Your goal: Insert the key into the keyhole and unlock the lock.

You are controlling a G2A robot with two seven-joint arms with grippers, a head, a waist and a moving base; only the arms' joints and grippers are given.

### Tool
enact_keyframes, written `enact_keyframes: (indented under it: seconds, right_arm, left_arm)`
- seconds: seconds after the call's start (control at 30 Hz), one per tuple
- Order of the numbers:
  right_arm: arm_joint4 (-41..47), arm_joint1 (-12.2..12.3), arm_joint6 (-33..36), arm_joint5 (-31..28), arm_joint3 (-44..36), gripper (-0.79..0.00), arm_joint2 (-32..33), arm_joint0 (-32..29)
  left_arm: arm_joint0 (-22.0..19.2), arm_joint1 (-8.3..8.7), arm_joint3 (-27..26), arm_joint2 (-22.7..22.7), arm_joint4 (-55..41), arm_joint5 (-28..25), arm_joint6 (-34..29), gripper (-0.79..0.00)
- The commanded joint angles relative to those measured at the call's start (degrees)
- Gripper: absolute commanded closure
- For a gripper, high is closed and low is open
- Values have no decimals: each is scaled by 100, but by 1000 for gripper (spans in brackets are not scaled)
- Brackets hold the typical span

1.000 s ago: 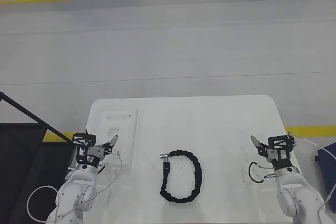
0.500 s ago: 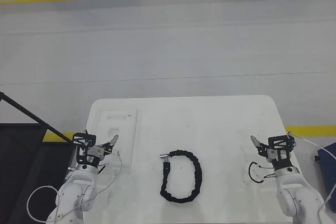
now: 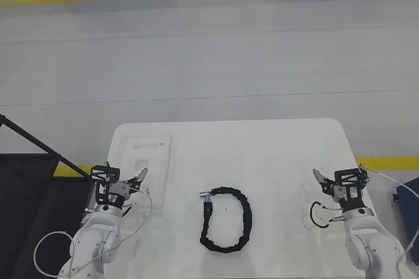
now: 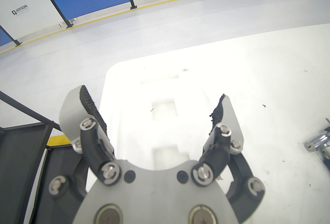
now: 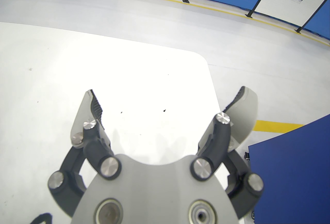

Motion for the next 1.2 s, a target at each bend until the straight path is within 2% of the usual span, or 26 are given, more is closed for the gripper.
enact_keyframes:
  seconds: [0.0, 0.27, 0.37, 0.47, 0.6, 0.87, 0.97, 1.07, 1.17]
  right_arm:
    - [0, 0, 0, 0, 0, -785, 0, 0]
    - [0, 0, 0, 0, 0, -785, 0, 0]
    - [0, 0, 0, 0, 0, -785, 0, 0]
    - [0, 0, 0, 0, 0, -785, 0, 0]
    - [0, 0, 0, 0, 0, -785, 0, 0]
    - [0, 0, 0, 0, 0, -785, 0, 0]
    - [0, 0, 0, 0, 0, -785, 0, 0]
    - [0, 0, 0, 0, 0, -785, 0, 0]
    - [0, 0, 0, 0, 0, -785, 0, 0]
  left_arm:
    - [0, 0, 0, 0, 0, 0, 0, -785]
    - [-37, 6, -78, -36, 22, -62, 22, -785]
    - [-27, 65, -341, -403, 262, -419, -149, -785]
    - [30, 109, -829, -790, 269, -676, -746, -785]
    - [123, 151, -1426, -1107, -122, -1194, -1982, -785]
    - [113, 192, -1980, -1017, -960, -1853, -3788, -785]
    - [-5, 213, -2065, -1013, -1388, -1944, -4491, -785]
    - [-173, 225, -2093, -1020, -2085, -1747, -5244, -785]
    - [-377, 255, -2129, -1036, -2253, -1629, -5786, -785]
